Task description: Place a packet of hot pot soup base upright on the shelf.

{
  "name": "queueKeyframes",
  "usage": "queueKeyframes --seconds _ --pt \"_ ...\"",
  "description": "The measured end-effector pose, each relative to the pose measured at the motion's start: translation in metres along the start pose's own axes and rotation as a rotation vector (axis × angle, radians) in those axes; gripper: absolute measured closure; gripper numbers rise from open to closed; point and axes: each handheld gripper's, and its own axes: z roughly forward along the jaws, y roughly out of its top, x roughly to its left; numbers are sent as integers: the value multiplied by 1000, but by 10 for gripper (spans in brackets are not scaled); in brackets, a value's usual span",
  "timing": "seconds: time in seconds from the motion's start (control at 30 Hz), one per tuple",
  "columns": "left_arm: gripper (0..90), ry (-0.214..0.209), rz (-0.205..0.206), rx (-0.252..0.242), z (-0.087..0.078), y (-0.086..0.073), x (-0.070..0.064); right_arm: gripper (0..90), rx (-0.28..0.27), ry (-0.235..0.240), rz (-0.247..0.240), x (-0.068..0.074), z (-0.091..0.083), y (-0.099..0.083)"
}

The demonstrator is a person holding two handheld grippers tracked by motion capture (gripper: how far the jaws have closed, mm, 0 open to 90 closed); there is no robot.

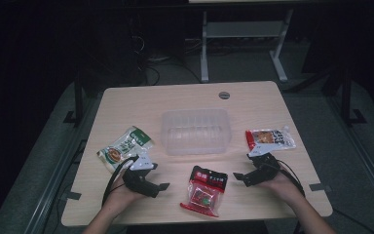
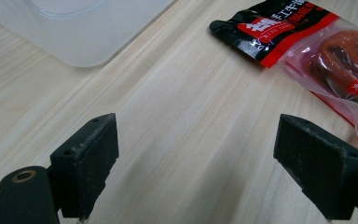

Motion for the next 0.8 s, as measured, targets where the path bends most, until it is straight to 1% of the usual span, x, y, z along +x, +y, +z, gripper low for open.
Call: queueKeyframes --seconds 0.03,0.1,0.13,0.17,0.2,0.23,0.27,0.3,0.37,0.4,0.43,0.47,0.5,0.57,0.6,0.63,0.7,0.73,0.77,0.8 --pt "137 2 6 0 -1 0 0 58 2 1 -1 0 0 0" --pt "141 -8 -8 4 -1 1 -1 58 7 3 3 1 0 -1" --pt "142 -11 0 11 -2 2 -1 58 7 2 0 2 0 -1" --pt "177 -12 -4 9 -3 3 -4 59 -3 -1 -1 3 -3 0" --pt "212 -12 -4 9 -3 3 -4 59 -3 -1 -1 3 -3 0" --pt "212 -30 -15 2 -4 5 -6 62 -8 -3 4 3 -4 0" --pt "274 -40 -16 3 -5 7 -7 63 -17 -8 8 2 -6 0" --pt "274 -49 -13 0 -6 10 -10 63 -17 -8 8 2 -6 0" --pt "369 -68 -15 -14 -6 15 -15 65 -24 -5 5 2 -6 -1" --pt "460 -95 -16 -17 -5 19 -18 65 -22 0 8 1 -6 -1" --pt "504 -95 -16 -17 -5 19 -18 65 -22 0 8 1 -6 -1" --pt "552 -117 -22 -24 -3 22 -21 67 -29 7 19 1 -7 0" --pt "552 -131 -16 -19 -2 24 -23 67 -29 7 19 1 -7 0" --pt "639 -156 8 -6 0 29 -31 68 -44 0 21 2 -7 2" --pt "704 -178 -1 0 2 32 -35 68 -42 -11 18 3 -8 3" --pt "757 -189 6 2 3 34 -37 68 -42 -21 14 4 -8 3" --pt "827 -211 13 0 6 39 -42 68 -37 -27 22 5 -8 2" --pt "873 -233 29 0 10 43 -47 68 -40 -27 17 5 -9 1" --pt "891 -233 29 0 10 43 -47 68 -40 -27 17 5 -9 1" --pt "891 -248 33 -2 13 46 -50 68 -43 -26 20 5 -9 1"
